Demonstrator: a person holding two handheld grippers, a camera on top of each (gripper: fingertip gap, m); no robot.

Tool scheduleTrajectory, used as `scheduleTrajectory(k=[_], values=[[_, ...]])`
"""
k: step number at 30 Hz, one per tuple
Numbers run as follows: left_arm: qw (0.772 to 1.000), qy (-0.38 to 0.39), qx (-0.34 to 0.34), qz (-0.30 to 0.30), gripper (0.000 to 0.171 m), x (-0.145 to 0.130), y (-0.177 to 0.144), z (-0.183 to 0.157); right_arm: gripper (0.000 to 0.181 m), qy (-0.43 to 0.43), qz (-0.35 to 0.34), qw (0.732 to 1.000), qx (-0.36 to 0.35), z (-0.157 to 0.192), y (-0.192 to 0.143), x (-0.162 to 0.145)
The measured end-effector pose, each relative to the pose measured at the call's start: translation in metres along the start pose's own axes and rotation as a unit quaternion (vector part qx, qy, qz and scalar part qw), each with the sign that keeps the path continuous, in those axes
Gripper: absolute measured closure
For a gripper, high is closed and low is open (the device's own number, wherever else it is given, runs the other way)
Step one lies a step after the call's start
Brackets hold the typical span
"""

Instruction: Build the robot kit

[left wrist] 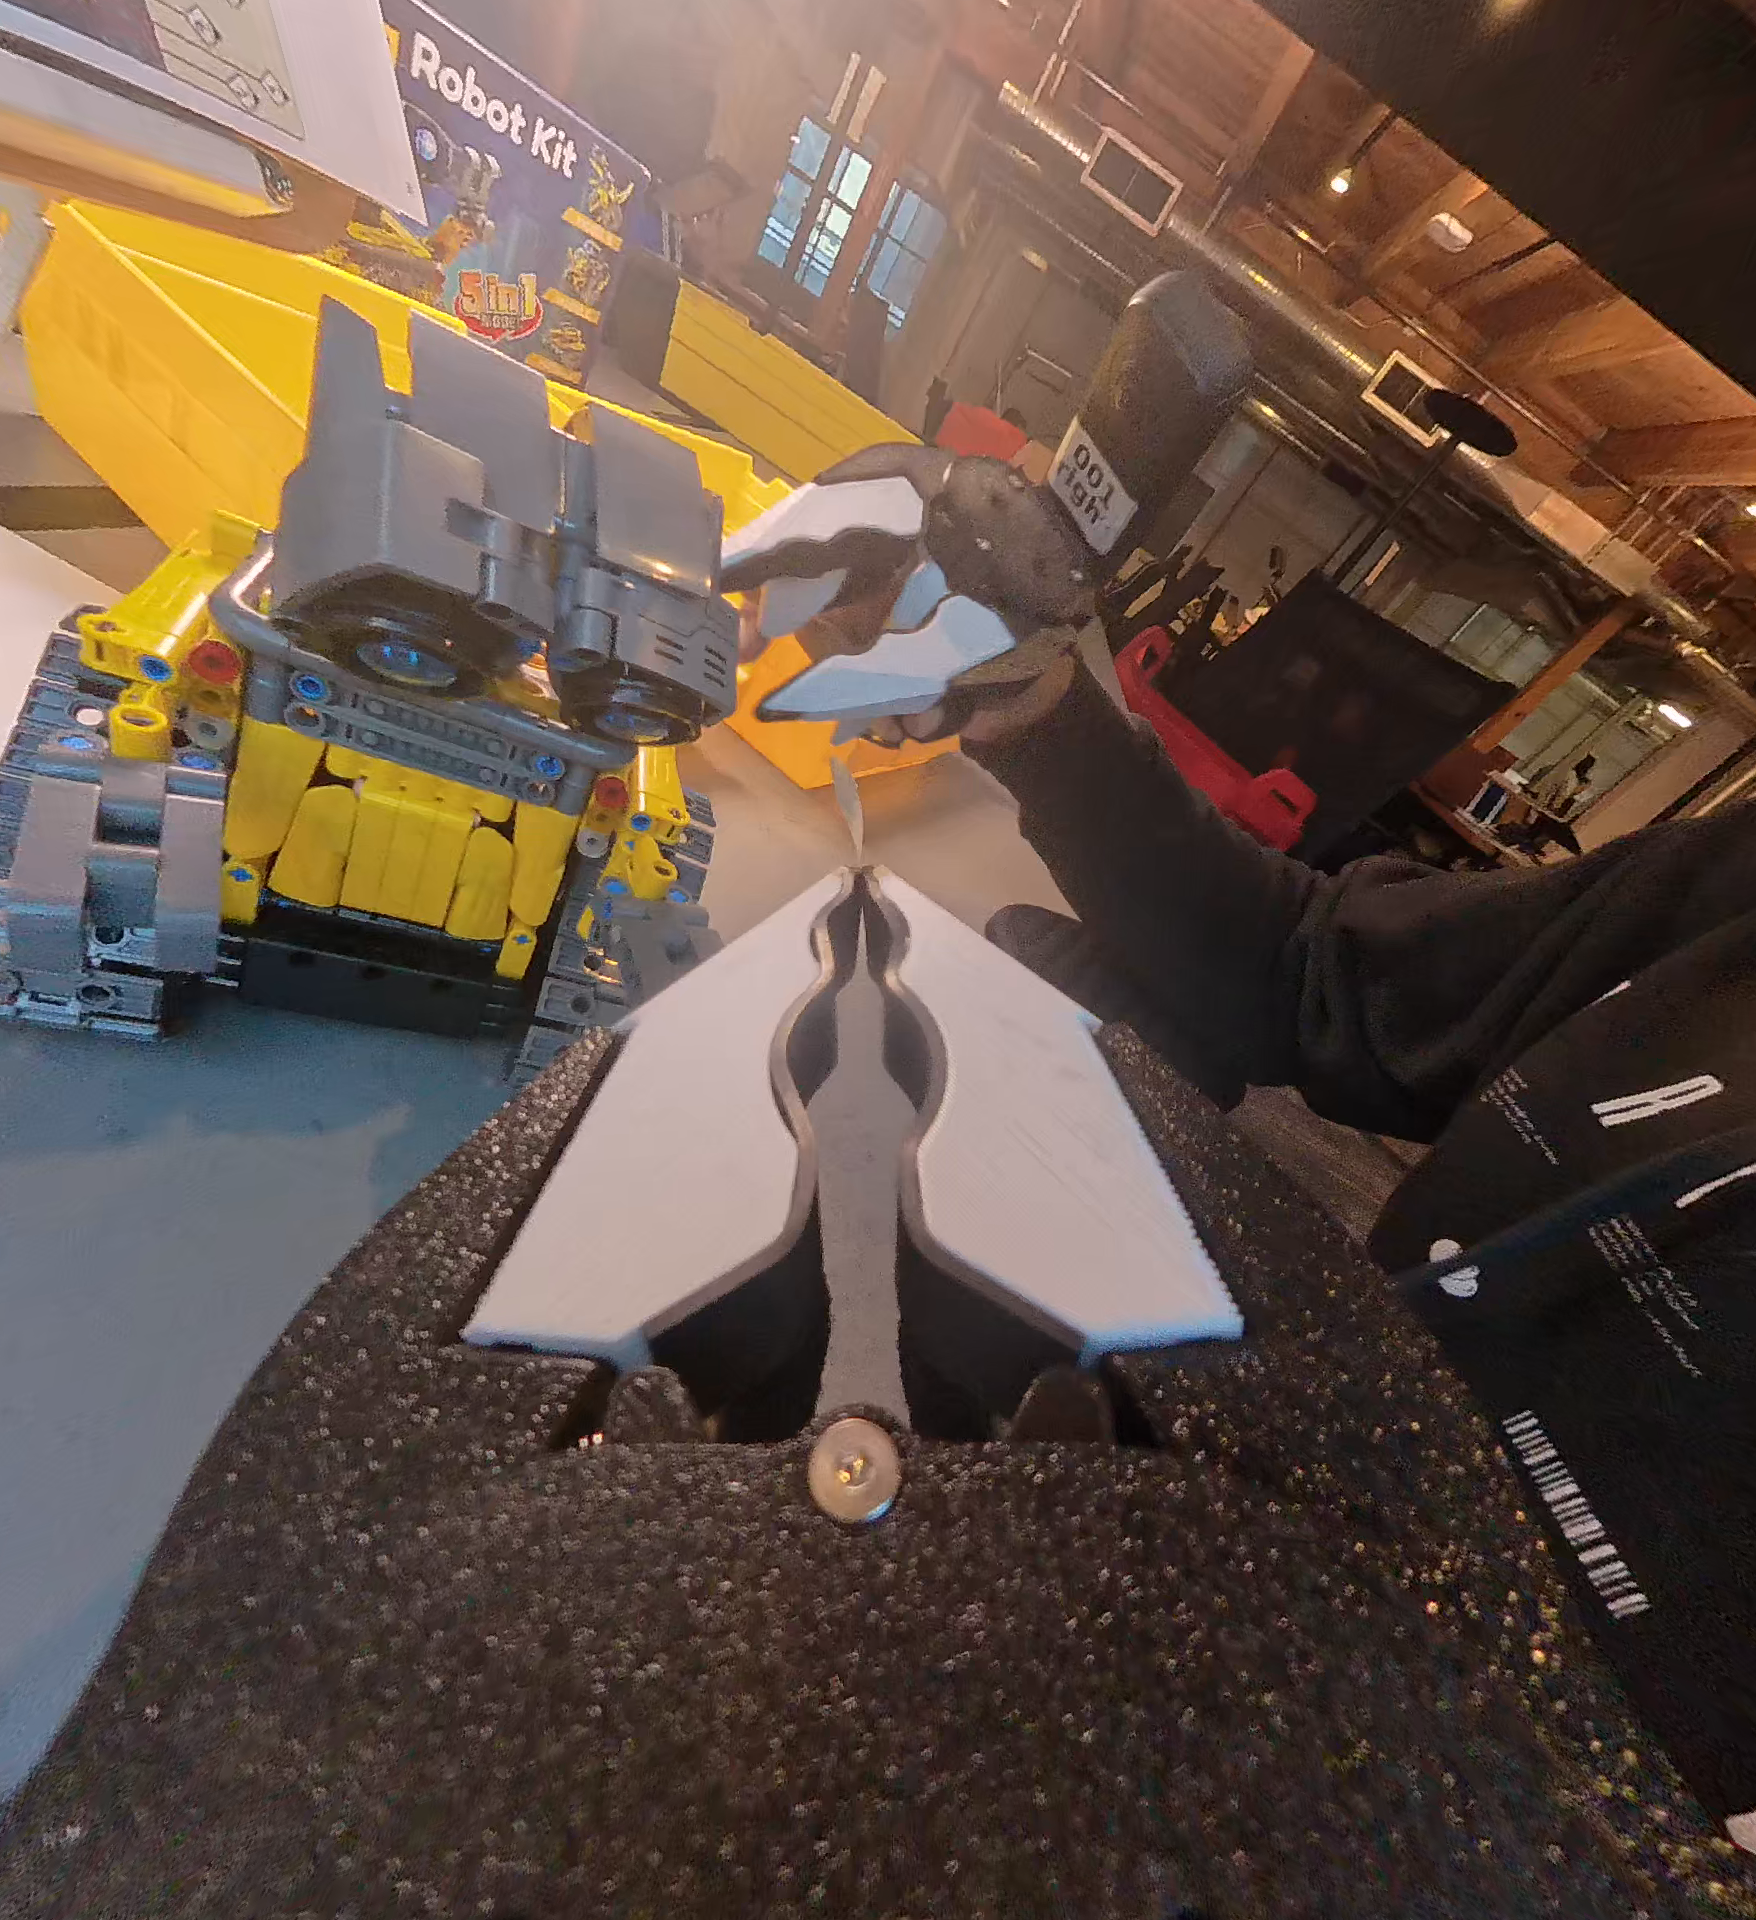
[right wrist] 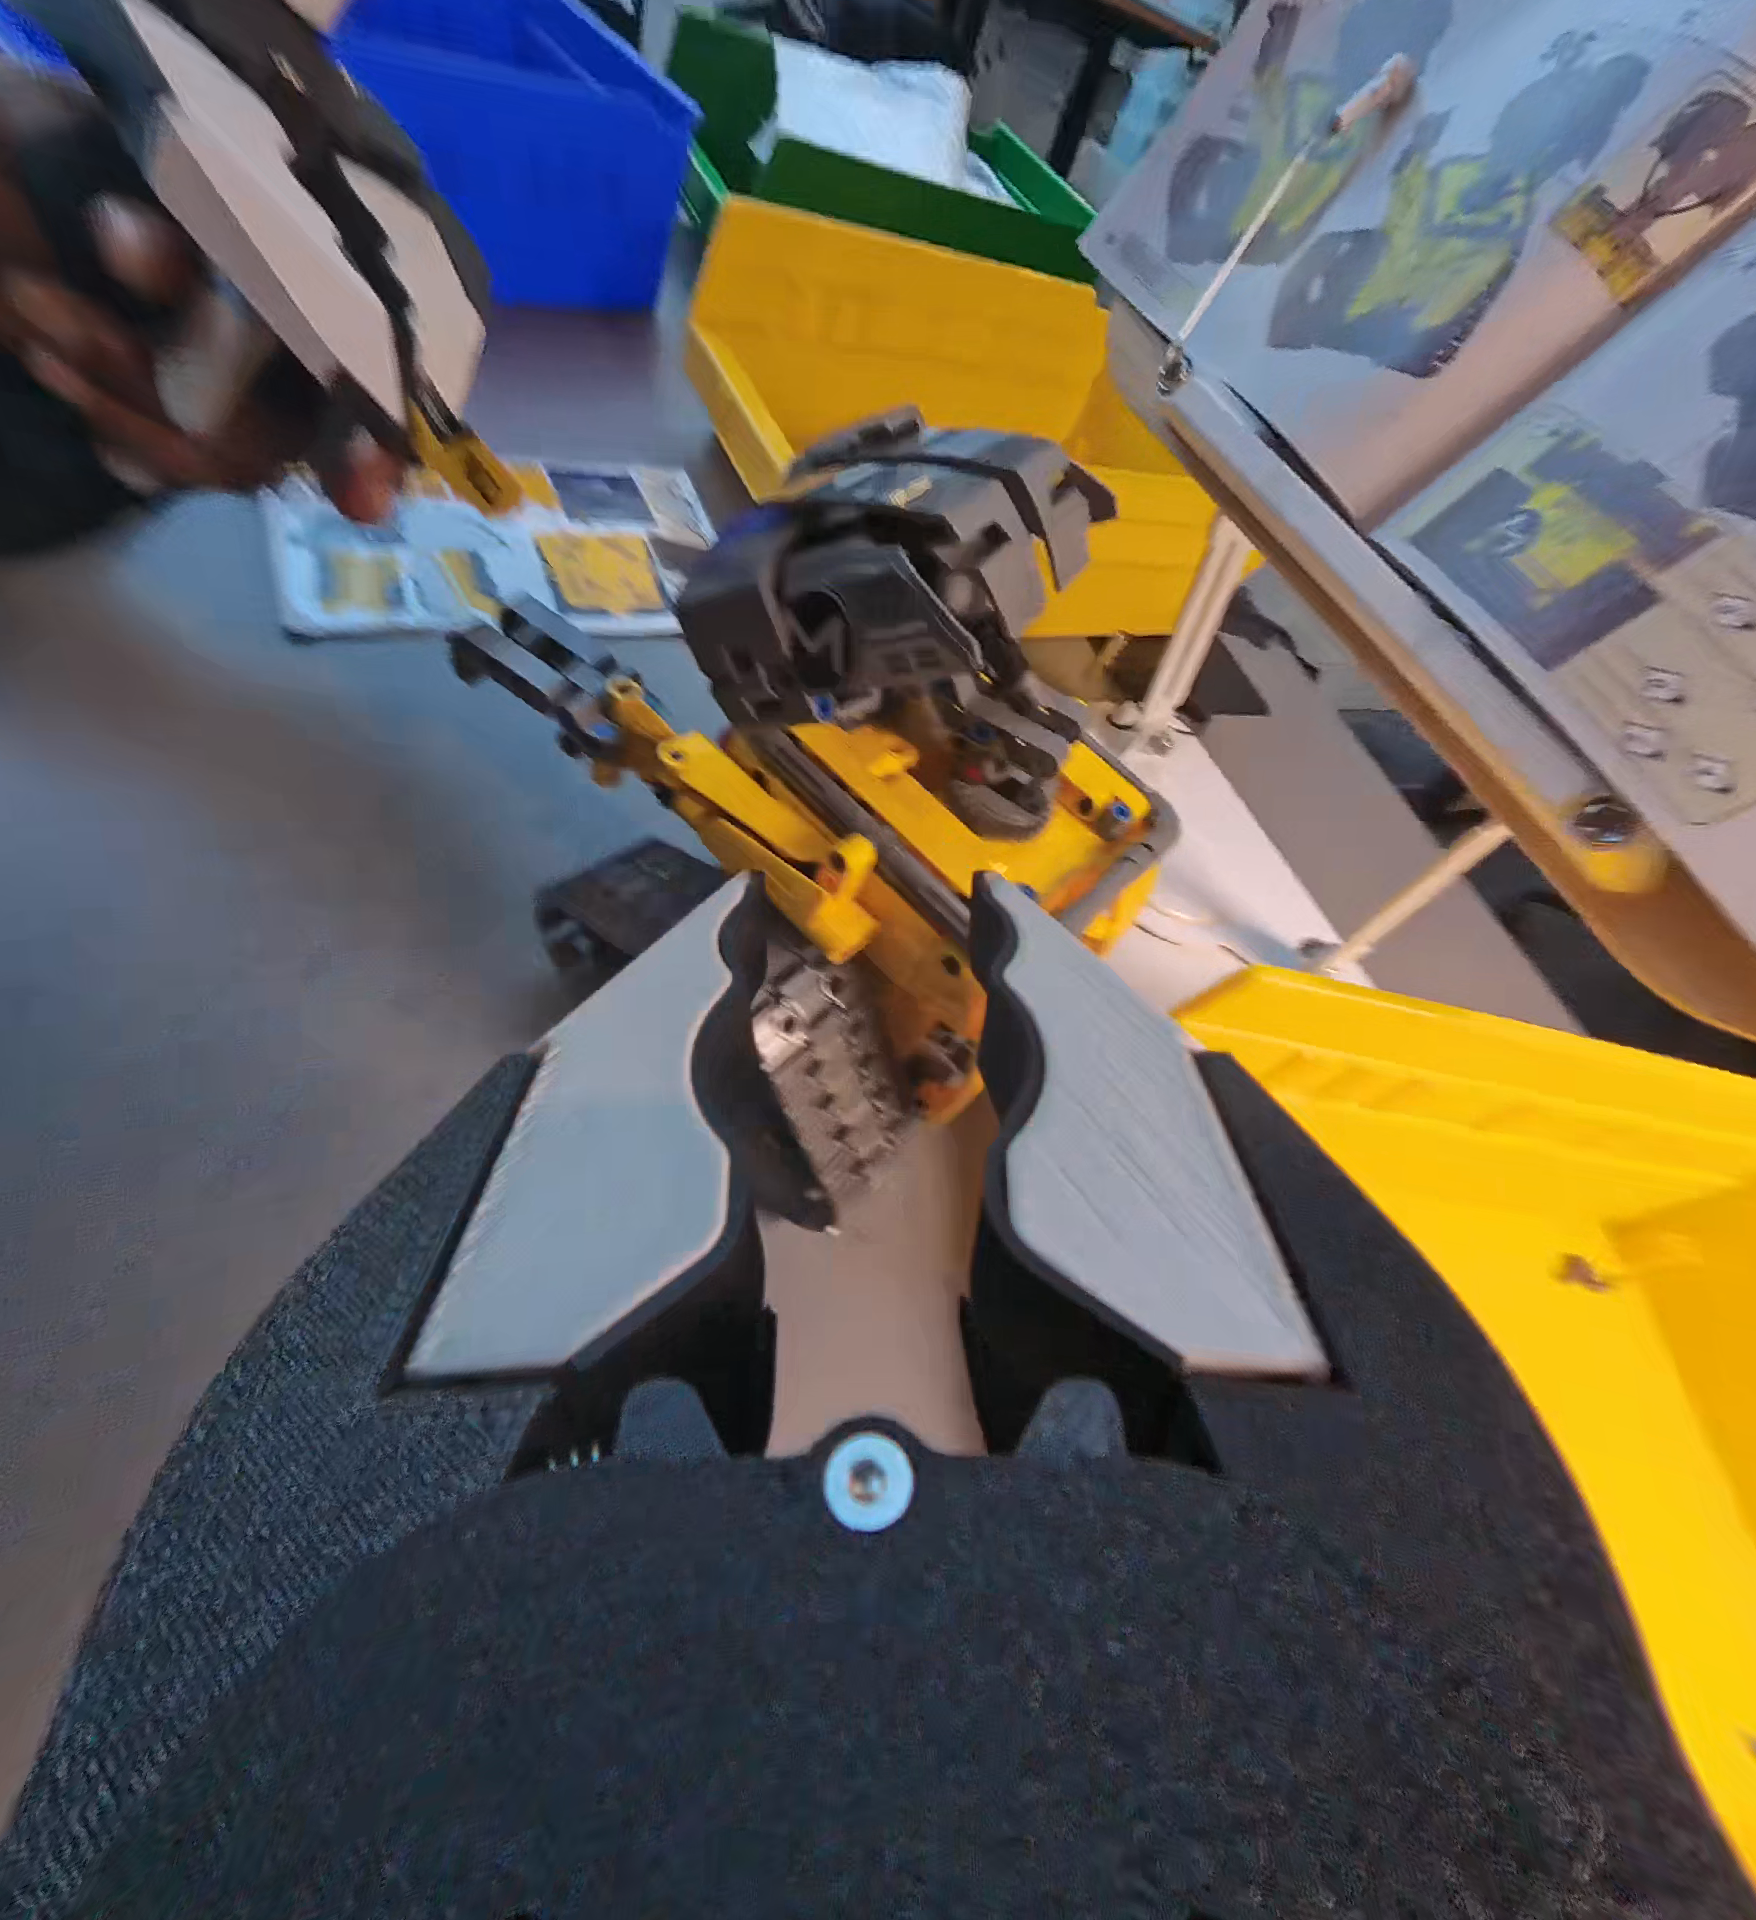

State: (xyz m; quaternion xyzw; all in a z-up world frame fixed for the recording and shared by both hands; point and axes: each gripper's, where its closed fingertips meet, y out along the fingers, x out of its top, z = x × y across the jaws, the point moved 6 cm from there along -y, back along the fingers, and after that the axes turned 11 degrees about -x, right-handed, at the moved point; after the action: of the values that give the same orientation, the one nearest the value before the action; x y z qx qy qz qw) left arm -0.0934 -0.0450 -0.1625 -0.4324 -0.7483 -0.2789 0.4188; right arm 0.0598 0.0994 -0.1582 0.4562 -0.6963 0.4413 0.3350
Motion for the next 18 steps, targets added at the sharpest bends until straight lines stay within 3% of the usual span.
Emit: scheduleTrajectory(k=[3,7,8,12,18], values=[[1.0,-0.013,-0.014,-0.006,0.171,0.002,-0.007,-0.003,0.146,-0.105,0.052,0.993,-0.019,-0.02,0.009,-0.014],[1.0,-0.023,-0.015,-0.004,0.171,-0.001,-0.015,-0.007,0.153,-0.172,0.075,0.982,0.033,-0.019,0.024,-0.012],[1.0,-0.026,-0.015,-0.004,0.171,-0.002,-0.016,-0.008,0.161,-0.182,0.082,0.979,0.036,-0.02,0.026,-0.01],[0.999,-0.048,-0.019,-0.007,0.171,-0.004,-0.016,-0.012,0.164,-0.195,0.095,0.974,0.067,-0.015,0.027,-0.004],[0.996,-0.086,-0.028,0.005,0.171,-0.01,-0.014,-0.016,0.167,-0.195,0.064,0.975,0.082,0.025,0.014,0.009]])
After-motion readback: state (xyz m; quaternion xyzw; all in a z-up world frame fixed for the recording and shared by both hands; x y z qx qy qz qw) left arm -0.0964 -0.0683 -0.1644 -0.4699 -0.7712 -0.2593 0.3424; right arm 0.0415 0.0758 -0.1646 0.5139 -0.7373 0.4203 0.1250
